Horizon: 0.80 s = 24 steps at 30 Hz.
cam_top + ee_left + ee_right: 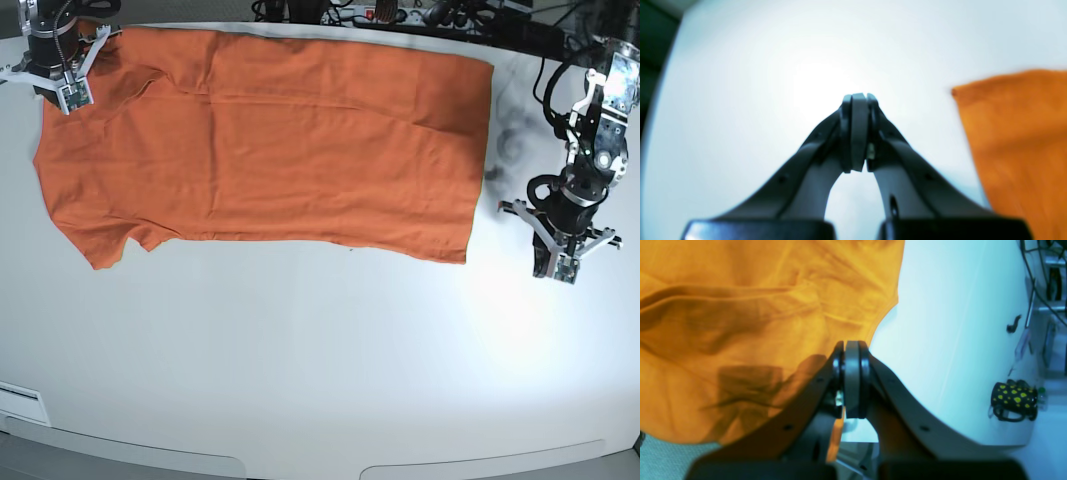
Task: Fold the T-shirt properly
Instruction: 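Move the left gripper to the shirt's hem corner and grasp it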
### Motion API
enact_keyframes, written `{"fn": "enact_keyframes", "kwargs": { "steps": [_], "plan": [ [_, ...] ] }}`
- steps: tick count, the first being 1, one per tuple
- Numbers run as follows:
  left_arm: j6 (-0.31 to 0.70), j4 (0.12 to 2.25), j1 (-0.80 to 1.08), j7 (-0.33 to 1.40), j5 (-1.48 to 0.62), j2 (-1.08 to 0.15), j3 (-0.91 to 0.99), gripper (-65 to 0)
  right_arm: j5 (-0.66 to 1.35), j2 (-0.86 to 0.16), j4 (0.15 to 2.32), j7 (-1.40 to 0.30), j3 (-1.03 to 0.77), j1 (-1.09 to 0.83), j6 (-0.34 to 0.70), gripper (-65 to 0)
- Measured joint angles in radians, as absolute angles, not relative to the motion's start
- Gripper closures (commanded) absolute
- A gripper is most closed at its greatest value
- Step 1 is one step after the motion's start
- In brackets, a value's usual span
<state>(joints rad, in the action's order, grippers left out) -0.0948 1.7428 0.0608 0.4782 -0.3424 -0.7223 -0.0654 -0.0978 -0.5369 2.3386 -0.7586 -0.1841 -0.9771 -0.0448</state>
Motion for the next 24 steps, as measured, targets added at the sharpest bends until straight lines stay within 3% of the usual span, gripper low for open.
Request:
{"fn": "enact_keyframes", "kwargs": {
  "steps": [2,5,6,8,11,17,24],
  "plan": [
    [-0.122,1.652,0.014,0.458,-0.374,-0.69,-0.065,-2.7,-0.097,-0.535,2.339,-0.761,-0.184,-0.979,-0.044,0.0],
    [-0.175,1.551,-0.045,0.498,-0.424,-0.645,-0.065,-19.4,-0.098,-0.537,2.338,-0.76,-0.184,-0.978,-0.045,0.0],
    [-0.175,1.529,-0.062,0.539,-0.442,-0.634,-0.065,-21.3,-0.098,-0.537,2.339,-0.76,-0.184,-0.978,-0.045,0.0],
    [-0.149,1.49,-0.099,0.621,-0.45,-0.605,-0.065,-21.2,-0.098,-0.536,2.339,-0.76,-0.184,-0.979,-0.045,0.0],
    [0.021,1.445,-0.159,0.712,-0.499,-0.561,-0.065,-21.3,-0.098,-0.536,2.338,-0.759,-0.184,-0.976,-0.045,0.0],
    [0.239,1.424,-0.213,0.809,-0.653,-0.546,-0.065,-28.8,-0.097,-0.535,2.338,-0.76,-0.184,-0.973,-0.044,0.0],
    [0.272,1.424,-0.19,0.805,-0.682,-0.546,-0.065,-28.9,-0.097,-0.535,2.338,-0.76,-0.184,-0.973,-0.045,0.0]
  ]
}}
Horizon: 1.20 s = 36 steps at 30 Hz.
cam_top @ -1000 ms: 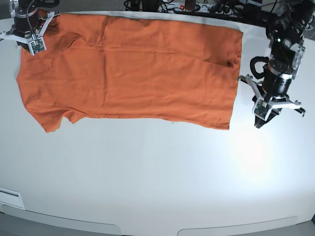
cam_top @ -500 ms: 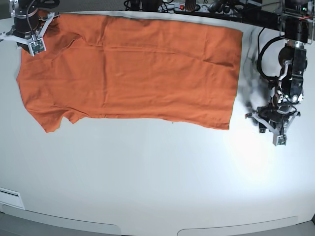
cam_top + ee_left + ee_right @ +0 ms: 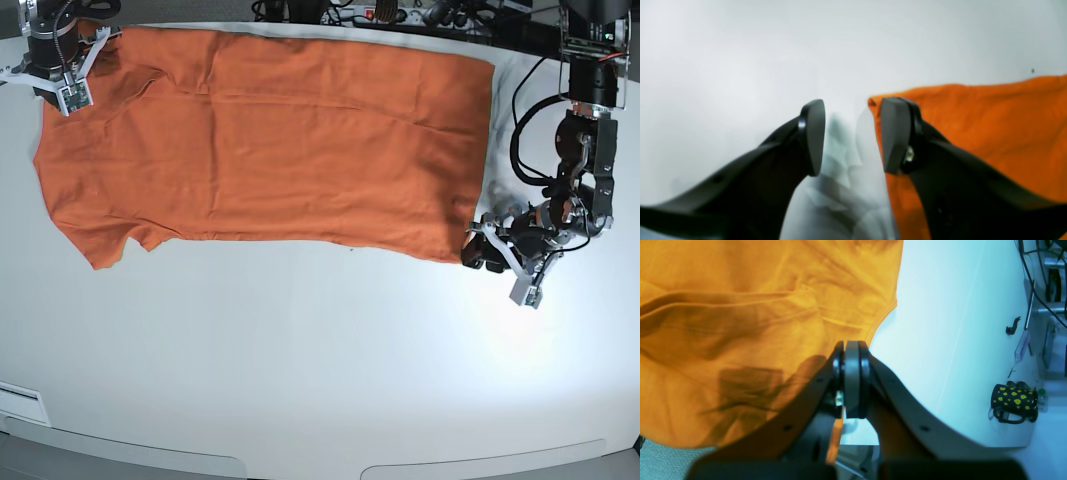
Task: Fold the T-shirt properly
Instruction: 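Move the left gripper to the shirt's hem corner and grasp it, then move the right gripper to the collar-side corner and grasp it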
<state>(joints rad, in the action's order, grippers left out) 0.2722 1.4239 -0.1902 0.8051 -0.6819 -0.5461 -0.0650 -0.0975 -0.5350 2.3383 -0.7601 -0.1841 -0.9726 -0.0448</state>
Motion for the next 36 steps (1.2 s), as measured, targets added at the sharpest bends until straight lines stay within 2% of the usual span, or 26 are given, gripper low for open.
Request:
{"fn": "enact_keyframes", "kwargs": {
  "steps": [6,8,20,26,29,30,33,36],
  "plan": [
    [0.278,1.425,-0.138,0.747,-0.682,-0.521,-0.058,-28.9,-0.097,-0.535,2.338,-0.76,-0.184,-0.963,-0.045,0.0],
    [0.322,1.427,-0.125,0.731,-0.69,-0.5,-0.057,-28.9,-0.097,-0.535,2.338,-0.756,-0.184,-0.958,-0.045,0.0],
    [0.324,1.431,-0.114,0.725,-0.697,-0.467,-0.058,-28.5,-0.097,-0.535,2.338,-0.757,-0.184,-0.959,-0.045,0.0],
    [0.395,1.433,-0.117,0.742,-0.712,-0.468,-0.098,-27.6,-0.097,-0.535,2.338,-0.755,-0.184,-0.959,-0.045,0.0],
    [0.397,1.433,-0.117,0.743,-0.712,-0.467,-0.101,-24.6,-0.097,-0.535,2.338,-0.749,-0.184,-0.959,-0.045,0.0],
    [0.397,1.433,-0.117,0.742,-0.711,-0.468,-0.101,-21.1,-0.098,-0.535,2.339,-0.749,-0.184,-0.959,-0.045,0.0],
    [0.371,1.433,-0.117,0.744,-0.691,-0.469,-0.101,0.0,-0.097,-0.535,2.338,-0.749,-0.184,-0.959,-0.045,0.0],
    [0.372,1.435,-0.117,0.742,-0.665,-0.47,-0.101,0.0,-0.097,-0.535,2.338,-0.715,-0.184,-0.959,-0.045,0.0]
  ]
}}
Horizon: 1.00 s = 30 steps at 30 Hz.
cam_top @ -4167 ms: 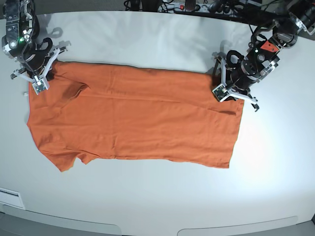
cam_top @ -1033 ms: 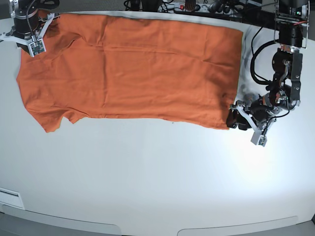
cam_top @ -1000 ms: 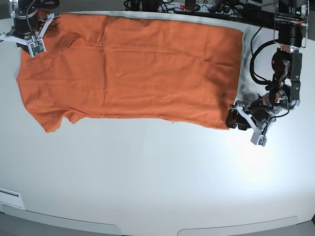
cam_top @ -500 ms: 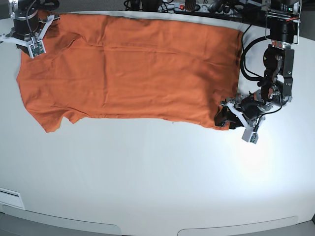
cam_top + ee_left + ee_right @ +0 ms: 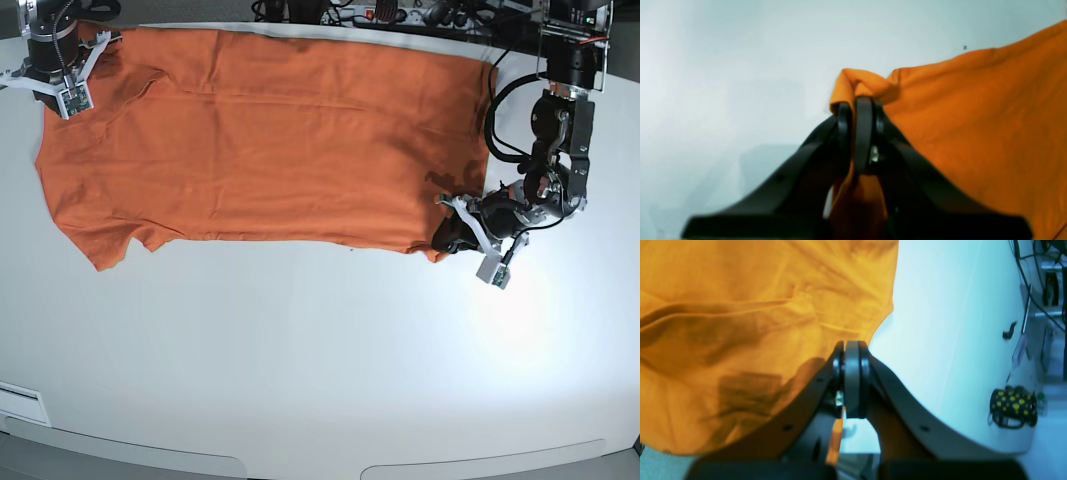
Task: Fold the T-shirt properly
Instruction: 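Move the right gripper to the collar-side corner and grasp it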
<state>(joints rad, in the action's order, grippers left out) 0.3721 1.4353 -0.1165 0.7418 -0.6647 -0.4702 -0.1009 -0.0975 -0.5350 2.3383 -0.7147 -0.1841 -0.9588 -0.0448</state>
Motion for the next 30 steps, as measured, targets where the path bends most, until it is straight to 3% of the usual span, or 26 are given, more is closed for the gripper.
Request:
{"fn": "enact_keyframes", "kwargs": {
  "steps": [5,9,12,19,24,30],
  "plan": [
    [0.374,1.436,-0.126,0.751,-0.662,-0.471,-0.101,0.0,-0.064,-0.534,2.338,-0.701,-0.184,-0.871,-0.005,-0.9],
    [0.376,1.435,-0.128,0.754,-0.672,-0.47,-0.101,0.0,0.036,-0.533,2.327,-0.667,-0.184,-0.734,0.014,-15.6],
    [0.376,1.435,-0.129,0.752,-0.675,-0.471,-0.101,0.0,0.101,-0.53,2.243,-0.655,-0.183,-0.613,0.04,-18.5],
    [0.378,1.433,-0.131,0.764,-0.675,-0.47,-0.103,0.0,0.373,-0.526,1.845,-0.693,-0.181,-0.258,0.215,-18.6],
    [0.378,1.433,-0.133,0.767,-0.676,-0.471,-0.103,0.0,0.535,-0.527,1.568,-0.757,-0.183,-0.01,0.333,-25.3],
    [0.378,1.433,-0.133,0.767,-0.677,-0.471,-0.103,0.0,0.672,-0.526,1.225,-0.835,-0.184,0.211,0.463,-25.5]
  ]
}}
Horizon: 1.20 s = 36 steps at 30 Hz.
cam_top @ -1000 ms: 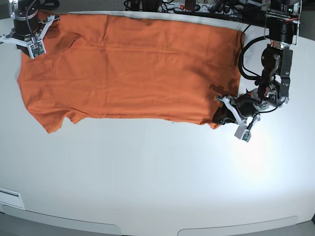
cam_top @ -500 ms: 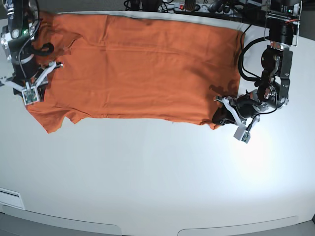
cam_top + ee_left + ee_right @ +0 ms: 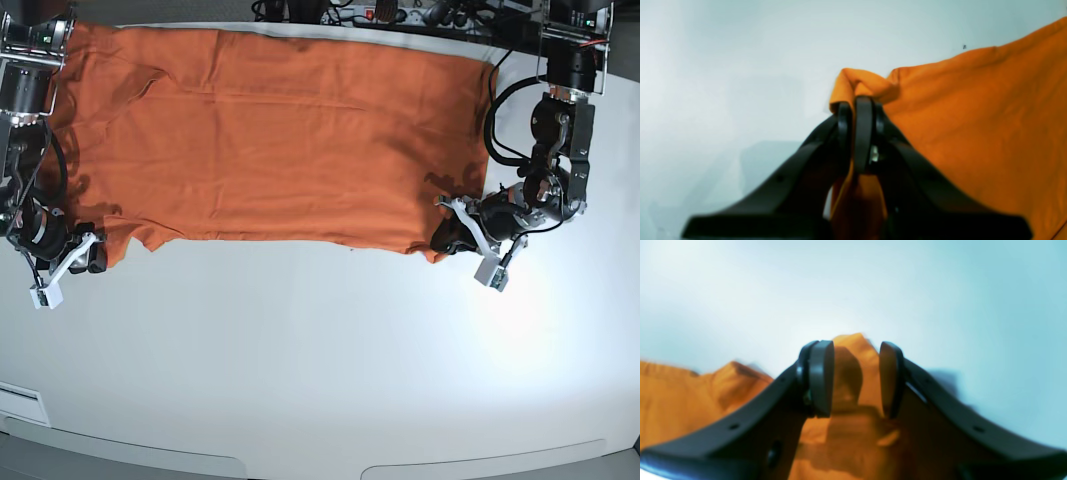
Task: Fold the T-shirt properly
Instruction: 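Move the right gripper to the collar-side corner and grasp it, then fold the grasped edge over toward the other folded edge with both grippers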
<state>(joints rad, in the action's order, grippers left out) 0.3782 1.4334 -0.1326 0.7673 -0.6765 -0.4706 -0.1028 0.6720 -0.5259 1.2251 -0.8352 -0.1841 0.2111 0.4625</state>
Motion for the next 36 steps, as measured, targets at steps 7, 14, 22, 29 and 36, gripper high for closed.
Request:
{"fn": "enact_keyframes", "kwargs": {
  "steps": [7,14,22,29,36],
  "plan": [
    [0.378,1.433,-0.132,0.767,-0.677,-0.471,-0.103,0.0,0.847,-0.537,0.892,-0.914,-0.186,0.373,0.6,-25.0],
    [0.378,1.433,-0.131,0.767,-0.677,-0.471,-0.103,0.0,0.927,-0.541,0.874,-0.936,-0.185,0.366,0.674,0.0],
    [0.409,1.43,-0.163,0.786,-0.662,-0.471,-0.105,0.0,1.053,-0.607,0.899,-0.966,-0.185,0.366,0.689,0.0],
    [0.43,1.424,-0.234,0.805,-0.617,-0.468,-0.11,0.0,1.071,-0.655,1.039,-0.99,-0.185,0.338,0.69,0.0],
    [0.566,1.424,-0.253,0.848,-0.693,-0.468,-0.11,0.0,1.08,-0.687,1.364,-0.992,-0.182,0.154,0.693,0.0]
  ]
}}
